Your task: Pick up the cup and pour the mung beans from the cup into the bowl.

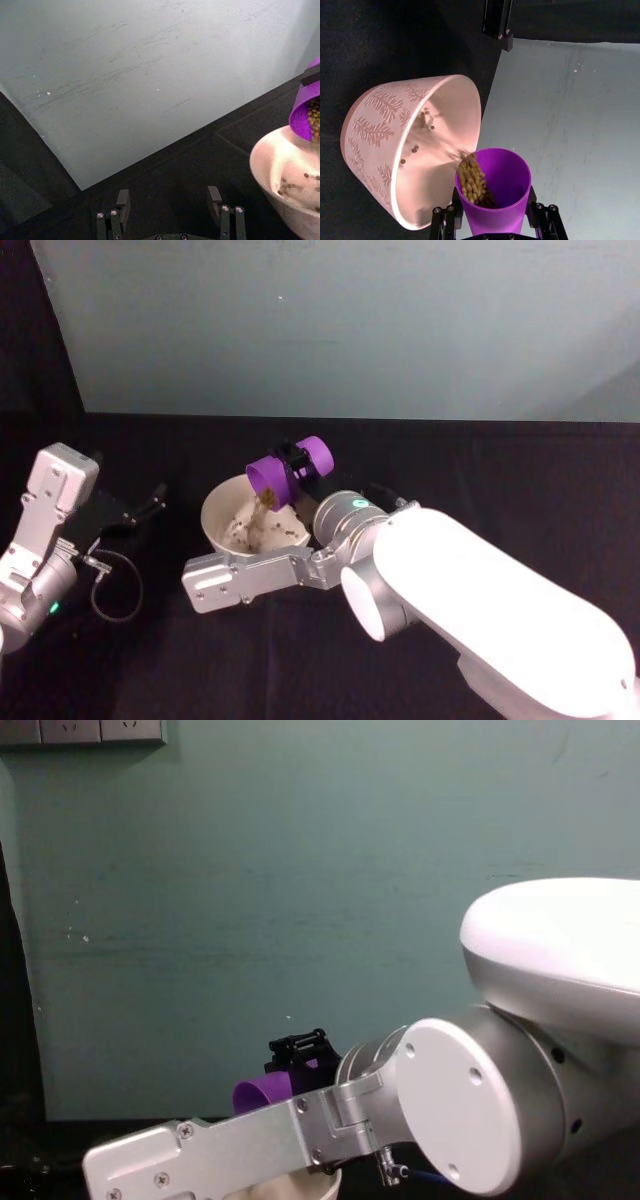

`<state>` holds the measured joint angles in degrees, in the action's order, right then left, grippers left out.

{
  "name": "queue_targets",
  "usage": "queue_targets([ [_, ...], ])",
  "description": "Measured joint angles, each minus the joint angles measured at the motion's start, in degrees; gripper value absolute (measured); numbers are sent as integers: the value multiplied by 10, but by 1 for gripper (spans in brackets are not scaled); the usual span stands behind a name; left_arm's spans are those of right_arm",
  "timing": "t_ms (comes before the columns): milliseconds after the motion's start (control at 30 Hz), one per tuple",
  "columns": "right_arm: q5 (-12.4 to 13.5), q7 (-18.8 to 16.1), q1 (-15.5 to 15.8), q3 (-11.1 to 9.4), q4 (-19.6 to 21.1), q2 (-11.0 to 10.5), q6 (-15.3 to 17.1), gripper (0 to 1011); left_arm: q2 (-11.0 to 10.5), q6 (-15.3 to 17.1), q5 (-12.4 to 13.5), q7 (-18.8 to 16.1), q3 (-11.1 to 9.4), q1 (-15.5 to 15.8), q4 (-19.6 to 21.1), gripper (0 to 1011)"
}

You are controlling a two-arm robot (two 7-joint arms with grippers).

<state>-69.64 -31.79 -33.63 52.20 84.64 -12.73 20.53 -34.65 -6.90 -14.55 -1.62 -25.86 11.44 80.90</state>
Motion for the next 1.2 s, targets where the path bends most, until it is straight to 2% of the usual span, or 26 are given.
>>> queue_targets([
  [900,-87,-31,12,7,9,9,2,726,0,0,0,0,0,0,0,1011],
  [1200,-99,-35,17,4,10,13,1,726,0,0,0,0,0,0,0,1011],
])
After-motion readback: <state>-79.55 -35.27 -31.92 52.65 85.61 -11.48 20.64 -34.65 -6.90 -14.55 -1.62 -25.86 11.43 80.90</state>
